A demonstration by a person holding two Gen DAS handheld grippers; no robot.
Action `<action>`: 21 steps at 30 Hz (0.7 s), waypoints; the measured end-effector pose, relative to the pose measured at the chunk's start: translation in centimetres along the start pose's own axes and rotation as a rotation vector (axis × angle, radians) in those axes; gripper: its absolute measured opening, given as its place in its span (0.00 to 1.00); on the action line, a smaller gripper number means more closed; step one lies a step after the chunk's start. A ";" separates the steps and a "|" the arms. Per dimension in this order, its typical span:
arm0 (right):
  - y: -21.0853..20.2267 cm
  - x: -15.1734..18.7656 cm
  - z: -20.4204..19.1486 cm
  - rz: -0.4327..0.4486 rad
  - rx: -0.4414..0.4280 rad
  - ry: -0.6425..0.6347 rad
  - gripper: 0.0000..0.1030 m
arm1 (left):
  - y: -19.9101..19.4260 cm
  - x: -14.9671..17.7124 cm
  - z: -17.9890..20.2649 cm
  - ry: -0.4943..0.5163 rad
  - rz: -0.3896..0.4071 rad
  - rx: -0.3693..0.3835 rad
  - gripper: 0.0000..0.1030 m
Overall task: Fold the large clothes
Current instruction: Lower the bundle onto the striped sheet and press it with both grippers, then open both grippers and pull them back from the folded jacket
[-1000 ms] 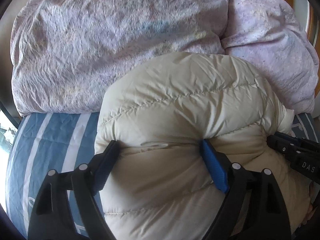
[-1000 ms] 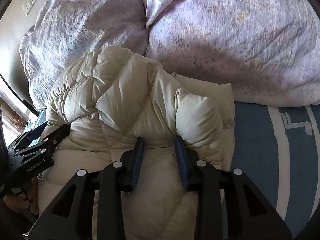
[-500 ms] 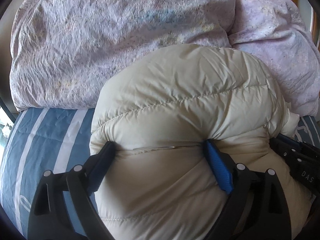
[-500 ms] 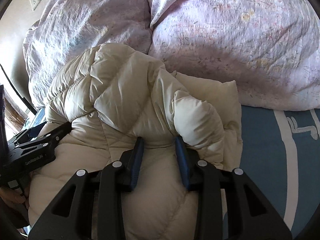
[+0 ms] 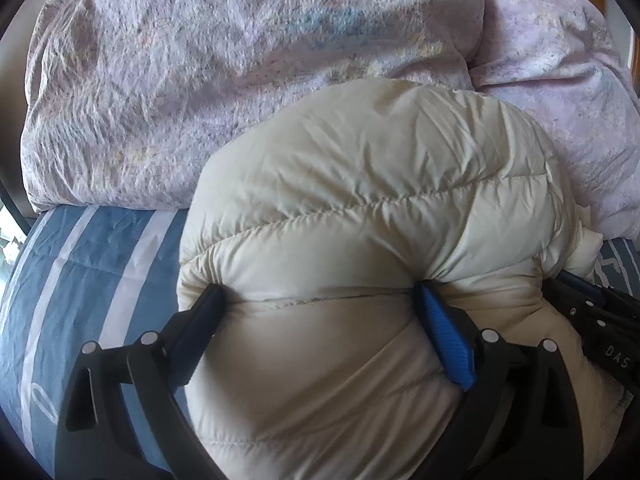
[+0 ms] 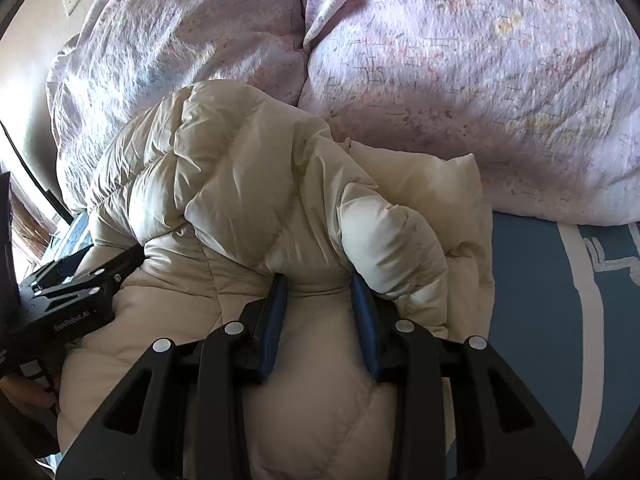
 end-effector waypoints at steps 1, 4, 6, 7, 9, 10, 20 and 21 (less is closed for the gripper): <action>-0.2 -0.1 -0.2 -0.016 0.013 -0.005 0.35 | -0.2 0.1 -0.2 0.001 -0.003 -0.002 0.93; -1.3 -0.1 -1.3 -0.049 0.044 -0.006 0.36 | -1.9 0.3 -1.4 -0.013 -0.010 -0.002 0.93; -2.7 0.2 -2.0 -0.043 0.055 -0.003 0.41 | -3.5 0.8 -2.7 -0.031 -0.004 0.006 0.93; -3.6 0.4 -2.4 -0.027 0.054 -0.003 0.42 | -4.3 1.1 -3.4 -0.042 0.004 0.004 0.93; -5.8 1.6 -3.4 0.008 0.052 -0.001 0.47 | -5.9 1.7 -4.5 -0.062 0.013 0.007 0.93; -6.1 2.4 -3.7 -0.011 0.076 -0.009 0.47 | -6.9 2.3 -5.6 -0.079 0.016 0.011 0.93; -13.0 5.7 -7.1 0.063 0.136 0.036 0.95 | -13.9 8.5 -9.5 -0.122 -0.025 0.041 0.94; -13.4 6.1 -7.4 0.060 0.133 0.037 0.96 | -14.3 9.1 -9.7 -0.122 -0.030 0.047 0.94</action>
Point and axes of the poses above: each gripper's, at about its wrist camera, not at the fingertips, and y roughly the way its jaws point, z to its right, x to its underside, the point moved 3 cm from there along y, roughly the way its jaws point, and after that the axes turned 15 degrees about -x, right-handed, at the moved point
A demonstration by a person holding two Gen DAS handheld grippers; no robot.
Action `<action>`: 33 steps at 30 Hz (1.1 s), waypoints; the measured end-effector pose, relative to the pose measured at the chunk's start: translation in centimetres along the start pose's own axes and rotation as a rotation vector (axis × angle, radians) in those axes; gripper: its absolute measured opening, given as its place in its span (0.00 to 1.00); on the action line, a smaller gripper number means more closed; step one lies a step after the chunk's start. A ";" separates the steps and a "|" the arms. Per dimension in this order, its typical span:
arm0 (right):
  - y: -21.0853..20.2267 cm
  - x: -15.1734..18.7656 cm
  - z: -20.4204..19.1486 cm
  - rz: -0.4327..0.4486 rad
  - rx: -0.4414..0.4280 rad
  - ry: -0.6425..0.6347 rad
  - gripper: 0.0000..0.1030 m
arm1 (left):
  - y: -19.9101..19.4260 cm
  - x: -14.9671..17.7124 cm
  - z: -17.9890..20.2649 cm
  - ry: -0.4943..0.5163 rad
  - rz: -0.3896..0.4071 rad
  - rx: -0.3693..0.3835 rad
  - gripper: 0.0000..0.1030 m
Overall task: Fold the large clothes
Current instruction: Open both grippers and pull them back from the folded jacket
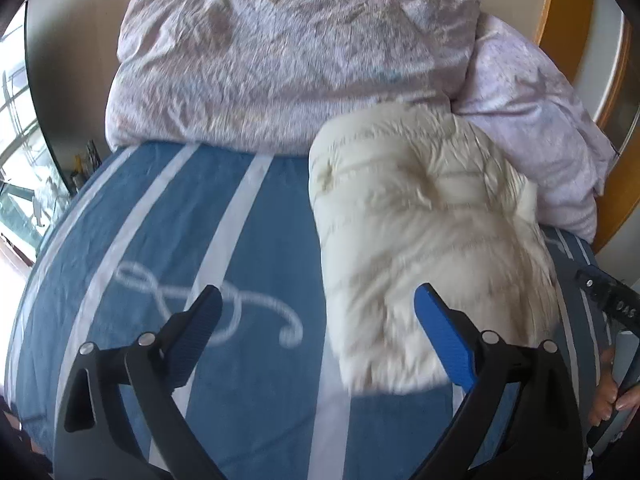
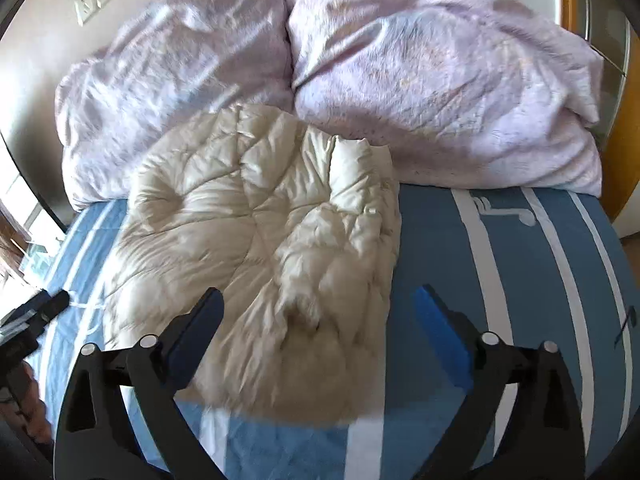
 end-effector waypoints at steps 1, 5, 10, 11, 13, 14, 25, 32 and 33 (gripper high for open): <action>-0.4 0.7 -0.2 -0.009 0.004 0.003 0.97 | -0.4 0.9 -0.2 0.002 -0.008 0.005 0.94; -1.8 3.9 -0.6 -0.049 0.016 0.034 0.99 | -2.2 3.9 -0.6 -0.002 -0.039 0.016 0.94; -3.8 6.8 -1.6 -0.060 0.020 0.067 0.99 | -4.2 6.4 -1.2 -0.016 -0.056 0.039 0.94; -4.1 7.3 -1.8 -0.062 0.015 0.074 0.99 | -4.6 6.9 -1.3 -0.022 -0.062 0.045 0.94; -5.0 8.3 -2.1 -0.064 -0.001 0.088 0.99 | -5.5 7.6 -1.5 -0.030 -0.069 0.063 0.94; -5.2 8.6 -2.3 -0.063 -0.002 0.088 0.99 | -5.9 7.9 -1.5 -0.029 -0.066 0.069 0.94; -6.5 11.8 -3.8 -0.108 -0.035 0.056 0.99 | -8.3 10.3 -0.2 0.016 -0.045 0.125 0.94; -6.5 12.6 -4.2 -0.121 -0.057 0.035 0.99 | -8.4 11.2 0.4 0.032 -0.050 0.149 0.94; -6.5 12.7 -4.2 -0.120 -0.061 0.034 0.99 | -8.5 11.3 0.5 0.033 -0.049 0.153 0.94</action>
Point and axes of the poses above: each gripper's, at about its wrist camera, not at the fingertips, and y roughly the way its jaws point, z to its right, x to its underside, the point moved 3 cm from there along y, roughly the way its jaws point, and after that the axes turned 15 degrees about -x, right-handed, at the moved point
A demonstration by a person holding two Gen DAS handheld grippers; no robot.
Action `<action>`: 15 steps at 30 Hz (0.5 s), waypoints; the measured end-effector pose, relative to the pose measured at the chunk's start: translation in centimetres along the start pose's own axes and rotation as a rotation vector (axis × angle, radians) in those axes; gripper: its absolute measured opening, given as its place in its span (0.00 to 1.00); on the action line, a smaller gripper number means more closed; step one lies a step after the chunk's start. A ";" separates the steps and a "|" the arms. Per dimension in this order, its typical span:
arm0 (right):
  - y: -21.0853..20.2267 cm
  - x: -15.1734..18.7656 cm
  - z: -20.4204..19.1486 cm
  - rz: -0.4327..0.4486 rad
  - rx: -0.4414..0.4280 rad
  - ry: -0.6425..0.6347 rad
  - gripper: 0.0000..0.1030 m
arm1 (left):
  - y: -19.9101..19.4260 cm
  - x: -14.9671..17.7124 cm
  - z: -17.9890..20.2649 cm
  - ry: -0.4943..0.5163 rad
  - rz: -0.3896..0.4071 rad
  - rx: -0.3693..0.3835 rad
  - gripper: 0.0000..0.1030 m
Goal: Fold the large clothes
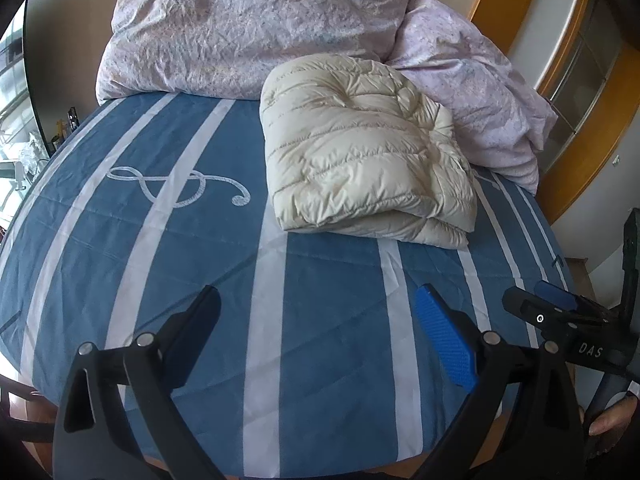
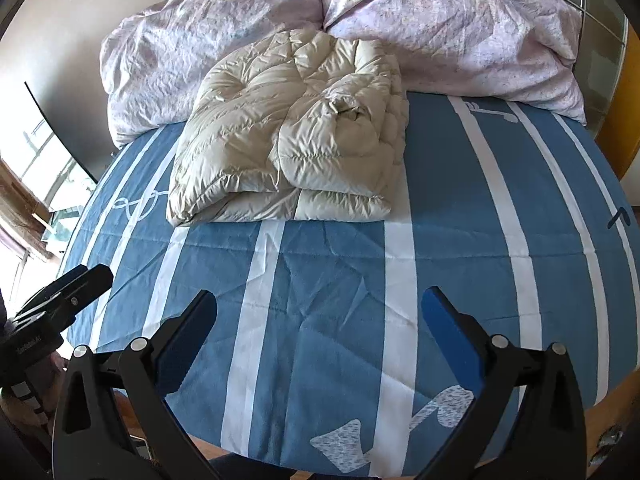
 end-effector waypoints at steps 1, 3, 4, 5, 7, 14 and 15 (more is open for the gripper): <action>0.0 0.0 0.0 0.000 -0.003 -0.002 0.99 | -0.1 0.1 0.1 0.001 0.001 0.003 0.94; 0.0 0.0 -0.1 0.004 -0.011 -0.007 0.99 | -0.2 0.2 0.3 0.002 0.004 0.011 0.94; -0.1 0.0 -0.2 0.006 -0.014 -0.010 0.99 | -0.2 0.3 0.3 0.000 0.006 0.016 0.94; -0.1 0.0 -0.3 0.008 -0.017 -0.013 0.99 | -0.3 0.3 0.4 0.000 0.009 0.020 0.94; -0.2 0.0 -0.3 0.012 -0.020 -0.016 0.99 | -0.3 0.2 0.5 0.002 0.013 0.023 0.94; -0.3 0.2 -0.2 0.015 -0.025 -0.017 0.99 | -0.4 0.3 1.2 0.006 0.019 0.043 0.94; -0.3 0.2 -0.2 0.015 -0.027 -0.018 0.99 | -0.4 0.3 1.3 0.004 0.019 0.051 0.94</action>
Point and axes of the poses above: each gripper's, at about its wrist camera, not at the fingertips, and y roughly the way its jaws point, z to its right, x to its underside, the point moved 3 cm from there along y, roughly the way its jaws point, and after that the axes turned 15 degrees about -x, right-handed, at the moved point
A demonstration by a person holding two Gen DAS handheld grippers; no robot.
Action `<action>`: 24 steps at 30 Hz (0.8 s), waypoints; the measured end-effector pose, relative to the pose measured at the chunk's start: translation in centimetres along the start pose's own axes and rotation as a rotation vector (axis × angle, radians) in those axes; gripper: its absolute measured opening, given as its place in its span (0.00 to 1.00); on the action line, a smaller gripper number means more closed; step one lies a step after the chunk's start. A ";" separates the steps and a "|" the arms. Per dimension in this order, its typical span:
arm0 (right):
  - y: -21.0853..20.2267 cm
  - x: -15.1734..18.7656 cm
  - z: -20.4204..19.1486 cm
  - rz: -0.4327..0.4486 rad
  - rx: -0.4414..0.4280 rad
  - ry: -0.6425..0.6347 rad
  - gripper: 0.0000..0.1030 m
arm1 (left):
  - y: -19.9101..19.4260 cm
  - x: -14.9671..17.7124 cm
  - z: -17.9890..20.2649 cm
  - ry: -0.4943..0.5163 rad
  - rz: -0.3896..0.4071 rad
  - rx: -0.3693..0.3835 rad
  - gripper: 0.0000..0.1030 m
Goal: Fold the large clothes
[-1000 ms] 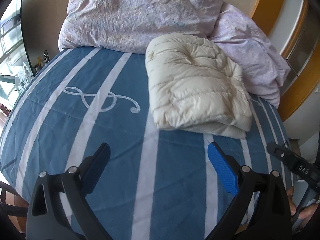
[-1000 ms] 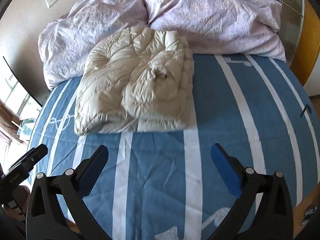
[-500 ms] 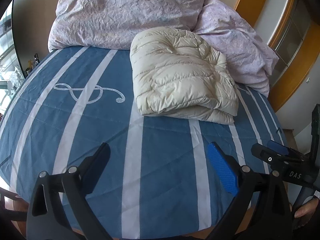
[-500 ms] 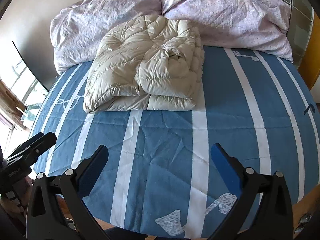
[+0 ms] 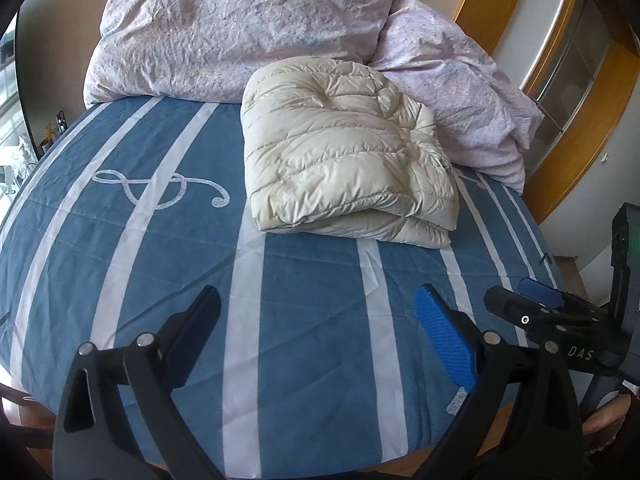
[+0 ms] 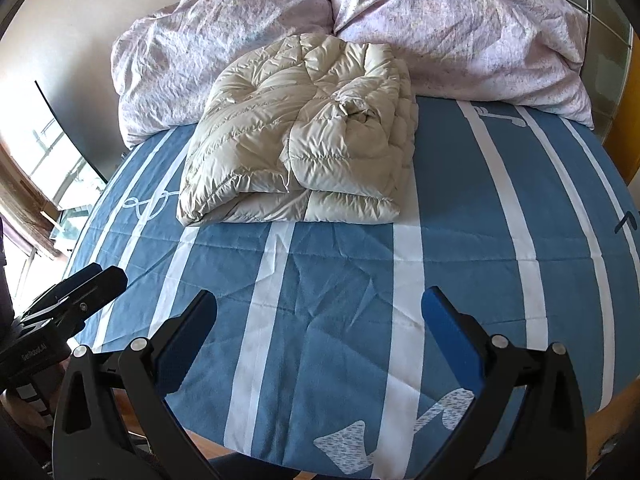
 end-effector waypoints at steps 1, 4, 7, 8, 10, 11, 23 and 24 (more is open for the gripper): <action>0.0 0.0 -0.1 0.001 -0.001 0.000 0.99 | 0.0 0.0 0.0 -0.002 0.000 0.007 0.94; 0.0 0.0 -0.2 0.004 -0.005 -0.002 0.99 | 0.0 0.1 0.1 -0.008 0.001 0.015 0.94; 0.0 0.0 -0.2 0.003 -0.008 -0.001 0.99 | 0.0 0.1 0.1 -0.008 -0.002 0.014 0.94; 0.1 0.0 -0.2 0.002 -0.010 -0.001 0.99 | 0.0 0.1 0.1 -0.008 -0.001 0.014 0.94; 0.1 0.0 -0.2 0.001 -0.012 -0.002 0.99 | 0.0 0.1 0.1 -0.007 0.001 0.014 0.94; 0.2 0.0 -0.2 0.000 -0.014 -0.002 0.99 | -0.1 0.2 0.2 -0.008 0.001 0.014 0.94; 0.3 0.0 -0.2 -0.003 -0.019 -0.004 0.99 | -0.1 0.2 0.3 -0.013 0.003 0.020 0.94; 0.3 0.0 -0.1 -0.003 -0.018 -0.005 0.99 | -0.1 0.2 0.3 -0.014 0.002 0.021 0.94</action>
Point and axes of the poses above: each gripper's, at about its wrist camera, not at the fingertips, and y roughly the way its jaws point, z to its right, x to its underside, the point moved 3 cm from there along y, roughly the way its jaws point, and after that the axes turned 15 degrees about -x, right-handed, at the moved point
